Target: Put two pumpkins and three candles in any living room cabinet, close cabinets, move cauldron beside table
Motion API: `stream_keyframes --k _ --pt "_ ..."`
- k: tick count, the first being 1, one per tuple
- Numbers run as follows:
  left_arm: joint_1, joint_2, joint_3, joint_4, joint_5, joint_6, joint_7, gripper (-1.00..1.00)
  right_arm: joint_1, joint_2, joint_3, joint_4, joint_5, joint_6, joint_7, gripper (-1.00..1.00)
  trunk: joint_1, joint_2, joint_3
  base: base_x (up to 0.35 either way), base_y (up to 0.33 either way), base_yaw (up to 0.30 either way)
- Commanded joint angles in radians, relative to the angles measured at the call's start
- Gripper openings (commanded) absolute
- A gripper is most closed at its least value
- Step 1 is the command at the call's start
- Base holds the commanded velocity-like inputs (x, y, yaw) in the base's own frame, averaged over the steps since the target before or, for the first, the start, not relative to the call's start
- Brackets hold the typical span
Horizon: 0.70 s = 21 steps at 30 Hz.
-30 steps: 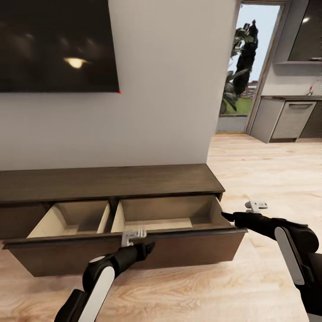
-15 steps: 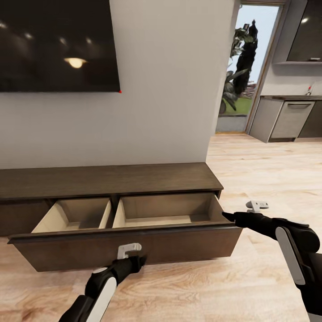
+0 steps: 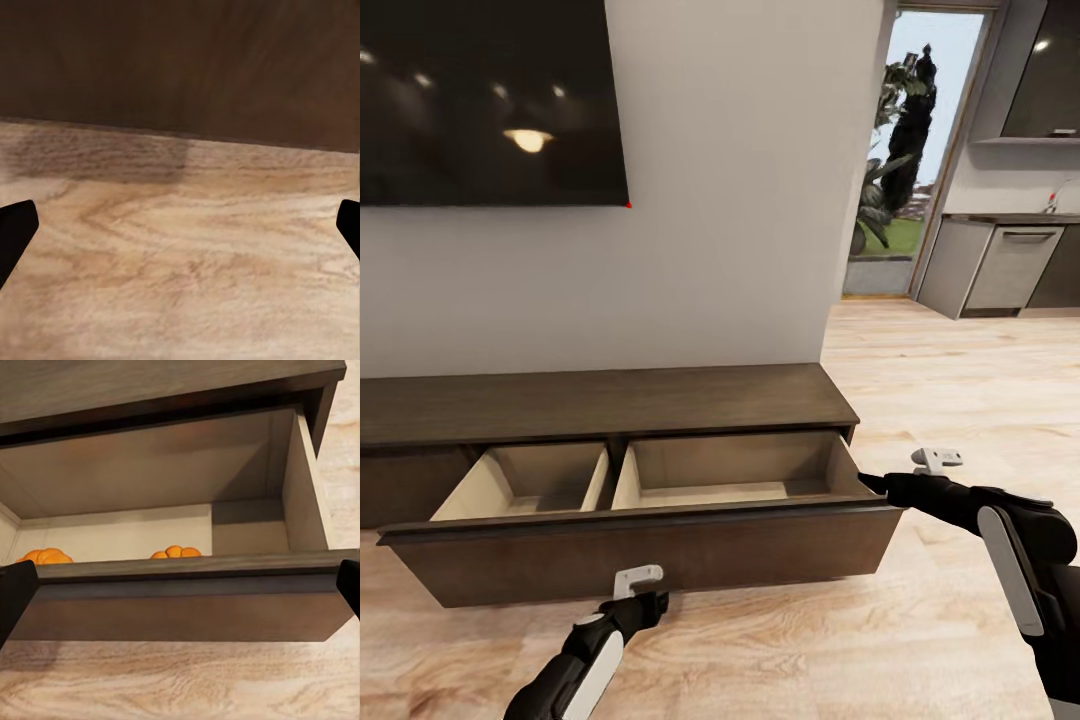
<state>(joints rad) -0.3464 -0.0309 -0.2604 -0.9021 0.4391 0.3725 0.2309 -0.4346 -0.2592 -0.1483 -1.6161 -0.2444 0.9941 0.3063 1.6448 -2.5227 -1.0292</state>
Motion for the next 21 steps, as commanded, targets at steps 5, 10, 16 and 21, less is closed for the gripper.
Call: stream_keyframes --k 5,10,16,21 --pt "-0.012 0.004 -0.002 0.047 0.013 -0.058 0.009 1.00 -0.001 0.000 -0.002 -0.001 0.004 0.004 0.007 1.00 0.000 0.000 -0.001 0.117 0.000 0.000" --pt "-0.015 0.009 -0.002 0.061 0.015 -0.072 0.004 1.00 -0.002 -0.003 -0.003 0.000 0.004 0.004 0.006 1.00 0.000 0.000 -0.001 0.287 0.000 0.000" --pt "-0.016 0.010 -0.003 0.064 0.015 -0.077 -0.001 1.00 -0.001 -0.020 -0.005 0.000 0.004 0.003 0.007 1.00 0.000 0.000 -0.001 0.329 0.000 0.000" --pt "-0.016 0.011 -0.002 0.064 0.015 -0.079 -0.004 1.00 -0.001 -0.024 -0.005 0.000 0.004 0.003 0.007 1.00 0.000 0.000 -0.001 0.337 0.000 0.000"
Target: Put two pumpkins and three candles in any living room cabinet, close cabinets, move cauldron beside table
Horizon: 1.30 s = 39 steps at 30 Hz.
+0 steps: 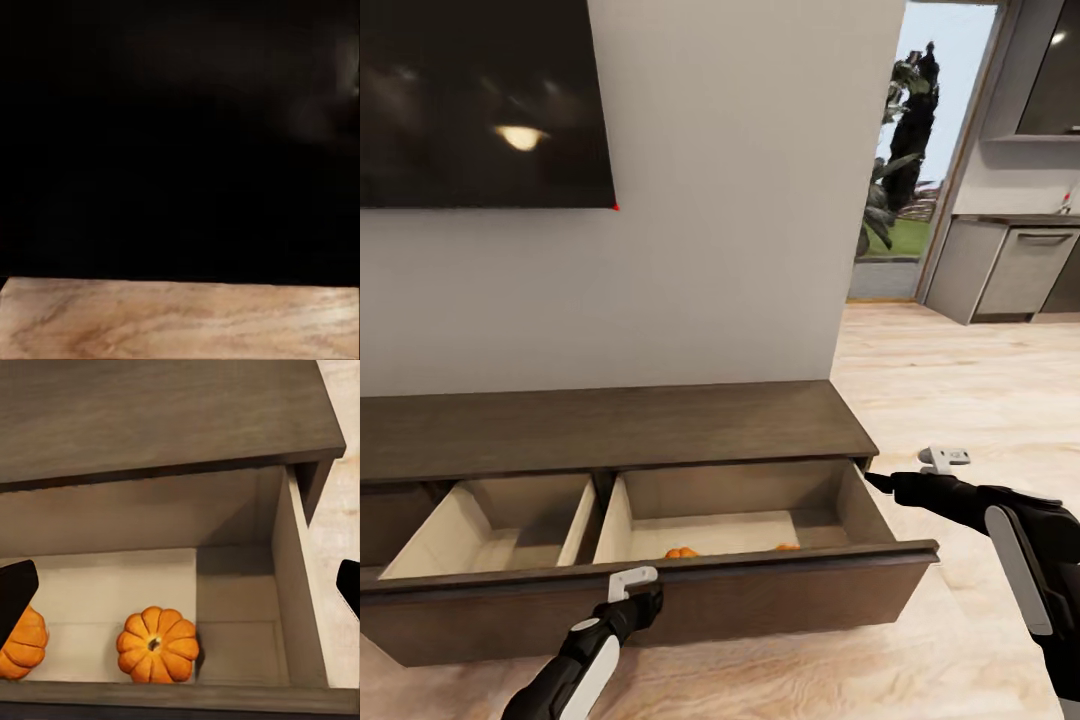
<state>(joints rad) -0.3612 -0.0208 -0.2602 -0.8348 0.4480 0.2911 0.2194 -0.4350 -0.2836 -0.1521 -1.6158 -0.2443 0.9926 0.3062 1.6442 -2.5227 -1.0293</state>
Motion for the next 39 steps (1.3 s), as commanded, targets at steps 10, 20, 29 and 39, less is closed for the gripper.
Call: stream_keyframes --k 10,20,29,39 --pt "-0.001 0.001 -0.002 -0.003 0.006 0.000 0.006 1.00 -0.001 -0.002 -0.001 0.000 0.003 0.005 0.007 1.00 0.000 0.000 -0.001 0.339 0.063 0.000" --pt "-0.001 0.002 -0.002 -0.003 0.005 -0.001 0.007 1.00 -0.001 -0.002 -0.001 -0.001 0.003 0.004 0.007 1.00 0.000 0.000 -0.001 0.338 0.152 0.000" --pt "-0.001 0.000 -0.002 -0.003 0.003 -0.011 0.015 1.00 -0.001 -0.002 -0.001 0.000 0.003 0.004 0.007 1.00 0.000 0.000 -0.001 0.229 0.097 0.000" --pt "-0.001 -0.001 -0.002 -0.003 0.004 -0.019 0.013 1.00 -0.001 -0.002 -0.001 0.000 0.003 0.004 0.007 1.00 0.000 0.000 -0.001 0.075 0.021 0.000"
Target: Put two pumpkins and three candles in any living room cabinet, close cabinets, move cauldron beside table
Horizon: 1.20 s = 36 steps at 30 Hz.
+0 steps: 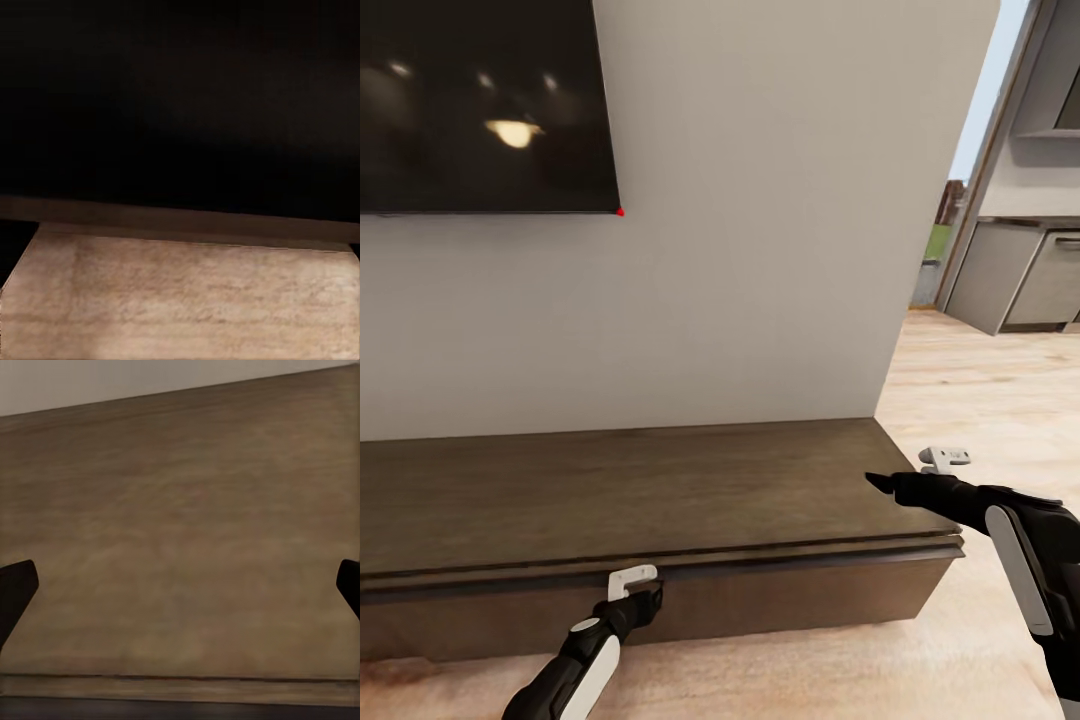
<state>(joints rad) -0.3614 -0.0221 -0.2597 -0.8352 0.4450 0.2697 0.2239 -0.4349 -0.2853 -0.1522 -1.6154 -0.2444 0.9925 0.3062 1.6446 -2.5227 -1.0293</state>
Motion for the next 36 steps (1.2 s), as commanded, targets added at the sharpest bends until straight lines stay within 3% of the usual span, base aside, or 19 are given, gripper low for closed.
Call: stream_keyframes --k 1,29,36 --pt "-0.001 0.001 -0.003 -0.002 0.007 0.002 0.010 1.00 -0.001 0.000 -0.001 0.000 0.004 0.005 0.007 1.00 0.000 0.000 -0.001 0.068 0.018 0.000" --pt "-0.001 0.001 -0.003 -0.002 0.006 -0.006 0.015 1.00 0.000 0.000 -0.001 -0.001 0.004 0.005 0.007 1.00 0.000 0.000 -0.001 0.025 0.001 0.000" --pt "-0.001 0.000 -0.005 -0.008 0.006 -0.006 0.015 1.00 0.002 0.000 -0.002 0.000 0.004 0.005 0.007 1.00 0.000 0.000 -0.001 -0.197 0.000 0.000"
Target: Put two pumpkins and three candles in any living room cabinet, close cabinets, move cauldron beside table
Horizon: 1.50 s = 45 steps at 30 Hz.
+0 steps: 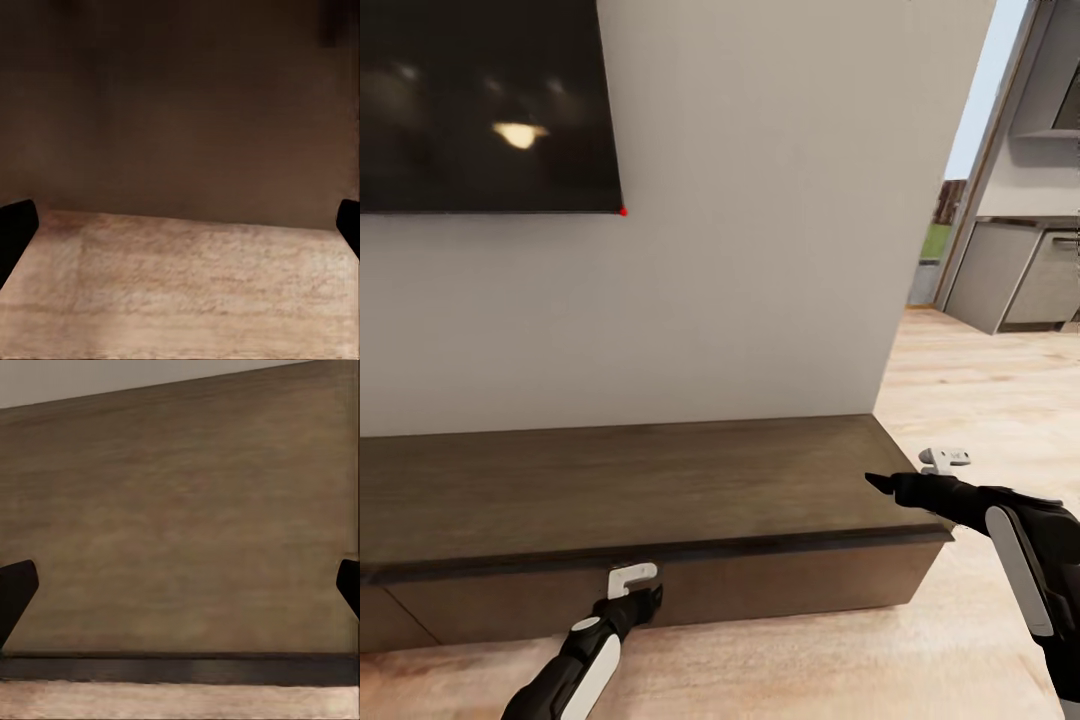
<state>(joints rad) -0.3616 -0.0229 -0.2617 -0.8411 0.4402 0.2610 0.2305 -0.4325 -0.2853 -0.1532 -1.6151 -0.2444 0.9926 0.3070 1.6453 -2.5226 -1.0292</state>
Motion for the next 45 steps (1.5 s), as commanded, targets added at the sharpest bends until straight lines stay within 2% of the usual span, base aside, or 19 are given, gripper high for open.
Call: stream_keyframes --k 1,10,16,20,21,28,31,34,40,45 --pt "0.000 0.001 -0.004 -0.005 0.009 0.003 0.009 1.00 0.000 0.000 -0.001 0.000 0.004 0.004 0.007 1.00 -0.001 0.000 -0.001 -0.318 0.000 0.000" --pt "0.010 -0.001 -0.008 -0.044 0.007 0.002 0.005 1.00 0.001 0.000 -0.003 0.000 0.004 -0.012 0.007 1.00 -0.001 0.000 -0.001 -0.339 0.000 0.000" --pt "0.080 0.005 -0.004 -0.198 0.010 0.014 0.003 1.00 0.018 0.000 -0.018 0.000 0.004 -0.092 0.009 1.00 -0.001 0.000 -0.001 -0.345 0.000 0.000" --pt "0.141 0.015 0.000 -0.352 0.014 0.047 0.002 1.00 0.046 0.000 -0.045 0.000 0.004 -0.132 0.039 1.00 -0.001 0.000 -0.001 -0.346 0.000 0.000" --pt "0.167 0.022 0.000 -0.431 0.015 0.082 0.001 1.00 0.052 0.000 -0.050 0.000 0.005 -0.148 0.061 1.00 -0.001 0.000 -0.001 -0.346 0.000 0.000" --pt "0.167 0.022 0.000 -0.431 0.015 0.082 0.001 1.00 0.052 0.000 -0.050 0.000 0.005 -0.148 0.061 1.00 -0.001 0.000 -0.001 -0.346 0.000 0.000" --pt "0.199 0.031 -0.001 -0.540 0.036 0.135 0.001 1.00 0.092 0.003 -0.057 0.002 0.010 -0.167 0.087 1.00 -0.001 0.000 -0.001 -0.345 0.014 0.000" --pt "0.209 0.032 -0.002 -0.580 0.047 0.157 0.001 1.00 0.111 0.010 -0.059 0.013 0.013 -0.164 0.084 1.00 -0.001 0.000 -0.001 -0.334 0.083 0.000" --pt "0.219 0.033 -0.002 -0.621 0.056 0.202 0.001 1.00 0.126 0.023 -0.059 0.083 0.015 -0.153 0.069 1.00 -0.001 0.000 -0.001 -0.186 0.086 0.000" --pt "0.220 0.033 -0.002 -0.629 0.058 0.211 0.001 1.00 0.130 0.038 -0.054 0.145 0.016 -0.149 0.067 1.00 -0.001 0.000 -0.001 -0.036 0.017 0.000"
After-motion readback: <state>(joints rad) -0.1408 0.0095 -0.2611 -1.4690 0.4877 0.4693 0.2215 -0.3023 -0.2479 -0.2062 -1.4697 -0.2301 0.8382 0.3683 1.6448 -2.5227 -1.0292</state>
